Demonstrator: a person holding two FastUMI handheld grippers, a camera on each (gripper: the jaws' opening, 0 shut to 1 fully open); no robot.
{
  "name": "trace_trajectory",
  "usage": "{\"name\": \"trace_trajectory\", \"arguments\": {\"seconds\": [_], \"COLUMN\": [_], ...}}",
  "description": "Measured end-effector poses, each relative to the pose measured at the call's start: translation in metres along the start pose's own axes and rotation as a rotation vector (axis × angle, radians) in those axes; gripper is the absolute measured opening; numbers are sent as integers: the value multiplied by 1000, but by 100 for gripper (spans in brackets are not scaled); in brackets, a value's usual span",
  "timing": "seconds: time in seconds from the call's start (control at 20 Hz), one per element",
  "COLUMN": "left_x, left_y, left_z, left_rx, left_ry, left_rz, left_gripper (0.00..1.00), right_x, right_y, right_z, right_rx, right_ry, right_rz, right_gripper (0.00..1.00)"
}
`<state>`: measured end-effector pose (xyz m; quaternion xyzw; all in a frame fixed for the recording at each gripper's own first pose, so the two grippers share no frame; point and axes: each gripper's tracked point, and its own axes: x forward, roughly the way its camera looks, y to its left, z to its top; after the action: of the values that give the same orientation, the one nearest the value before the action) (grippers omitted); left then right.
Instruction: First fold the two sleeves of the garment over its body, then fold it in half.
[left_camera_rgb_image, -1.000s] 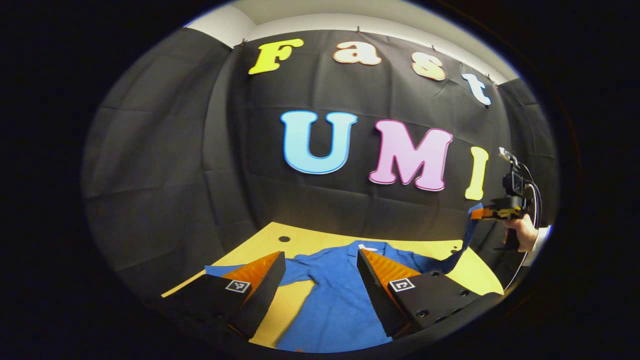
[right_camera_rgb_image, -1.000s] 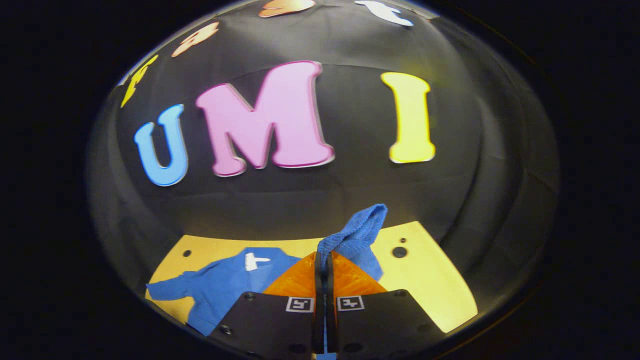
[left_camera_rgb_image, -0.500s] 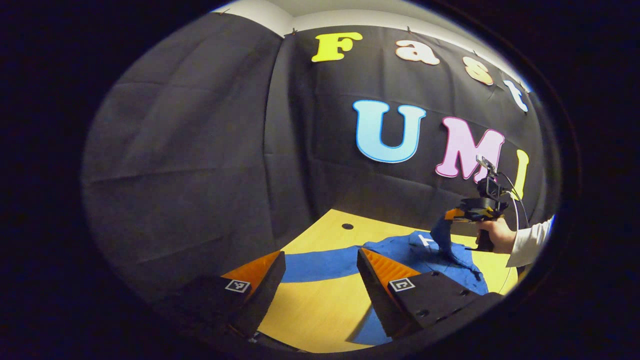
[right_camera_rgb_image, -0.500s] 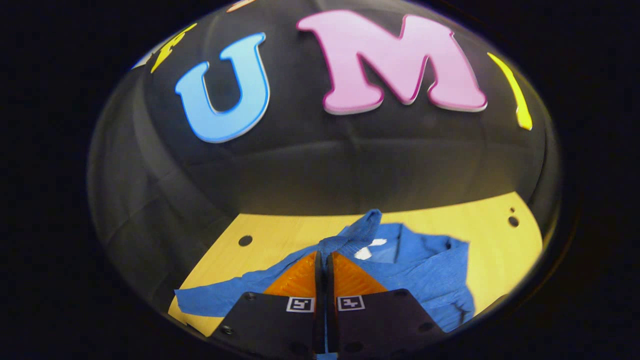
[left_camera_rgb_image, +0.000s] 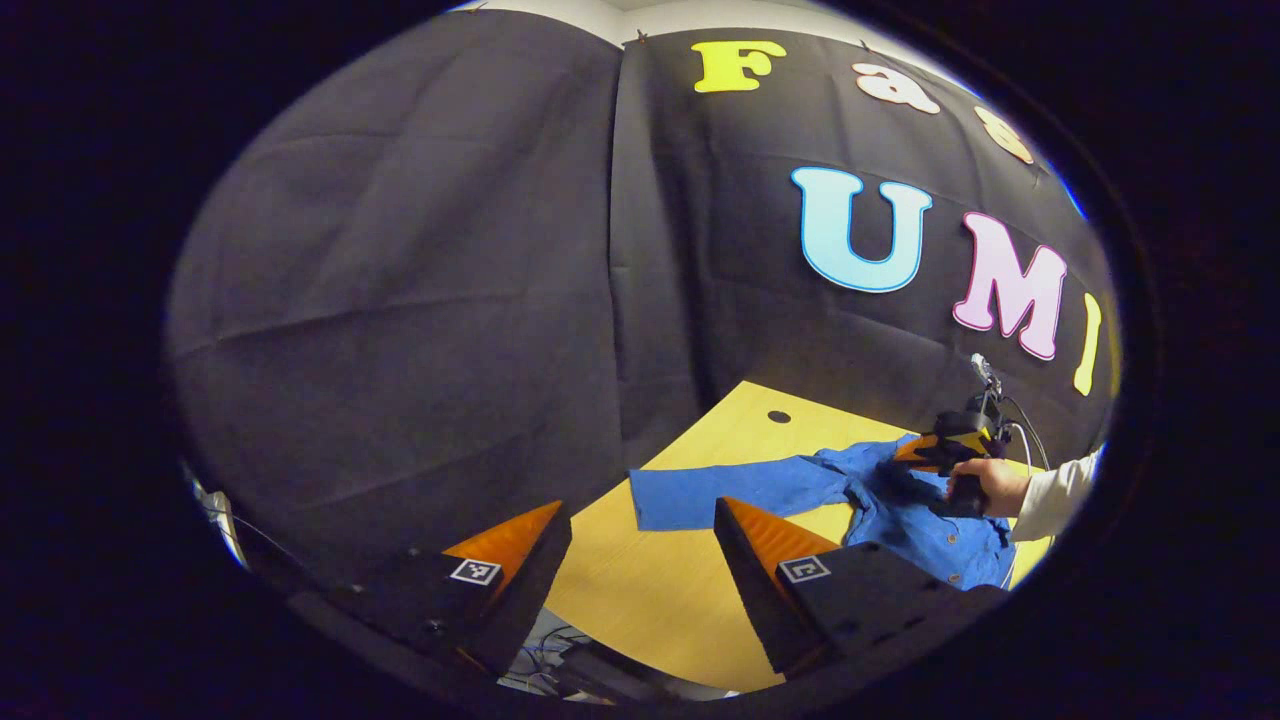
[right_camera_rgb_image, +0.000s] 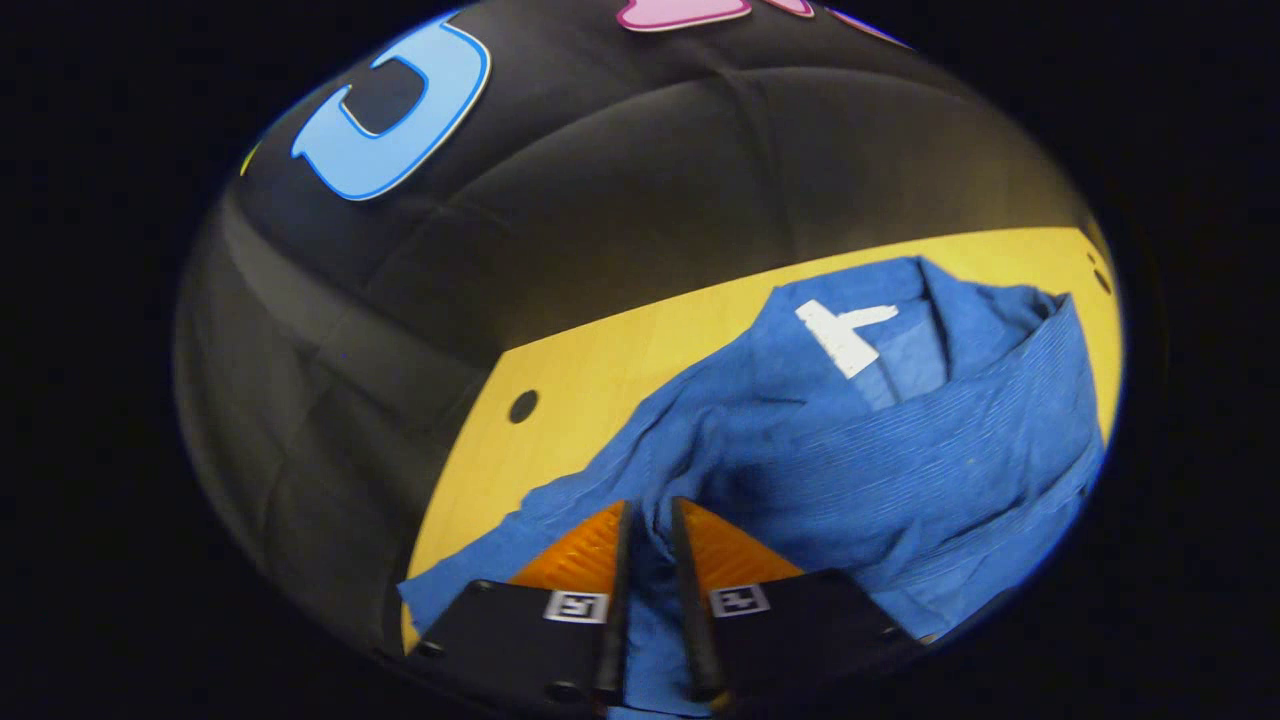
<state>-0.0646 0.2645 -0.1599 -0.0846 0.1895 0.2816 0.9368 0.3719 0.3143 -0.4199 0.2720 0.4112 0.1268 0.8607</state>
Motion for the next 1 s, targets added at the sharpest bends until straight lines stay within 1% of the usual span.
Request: {"name": "trace_trajectory", "arguments": {"seconds": [0.05, 0.2, 0.25, 0.35, 0.45, 0.5, 0.55, 0.6, 0.65, 0.7, 0.85, 0.95, 1.0], "left_x": [6, 26, 33, 51, 70, 82, 96, 110, 123, 136, 171, 191, 200], "left_y": [-7, -30, -35, -43, -42, -43, -42, -41, -37, -31, -16, -6, 3], "left_z": [0, -3, -4, -8, -13, -16, -19, -25, -30, -39, -61, -78, -85], "left_rx": [-4, 14, 27, 74, 110, 122, 125, 116, 98, 75, 56, 66, 73], "left_ry": [9, 43, 51, 70, 98, 120, 139, 162, 195, 228, 307, 366, 387], "left_rz": [-17, -64, -73, -94, -90, -99, -111, -119, -118, -106, -60, -35, -20], "left_gripper": [83, 84, 84, 85, 85, 85, 85, 86, 85, 85, 86, 86, 86], "right_x": [-4, -27, -35, -64, -97, -117, -138, -162, -185, -209, -289, -346, -364], "right_y": [10, 15, 15, 20, 24, 29, 36, 43, 47, 50, 57, 50, 41], "right_z": [-1, 19, 27, 48, 70, 80, 89, 96, 102, 104, 107, 110, 108], "right_rx": [15, -37, -66, -142, -224, -261, -296, -330, -362, -384, -380, -351, -336], "right_ry": [12, -26, -44, -95, -156, -186, -213, -235, -254, -268, -307, -363, -381], "right_rz": [34, 51, 50, 46, 39, 49, 66, 83, 97, 108, 150, 149, 147], "right_gripper": [41, 85, 94, 94, 97, 87, 87, 87, 97, 97, 97, 97, 97]}}
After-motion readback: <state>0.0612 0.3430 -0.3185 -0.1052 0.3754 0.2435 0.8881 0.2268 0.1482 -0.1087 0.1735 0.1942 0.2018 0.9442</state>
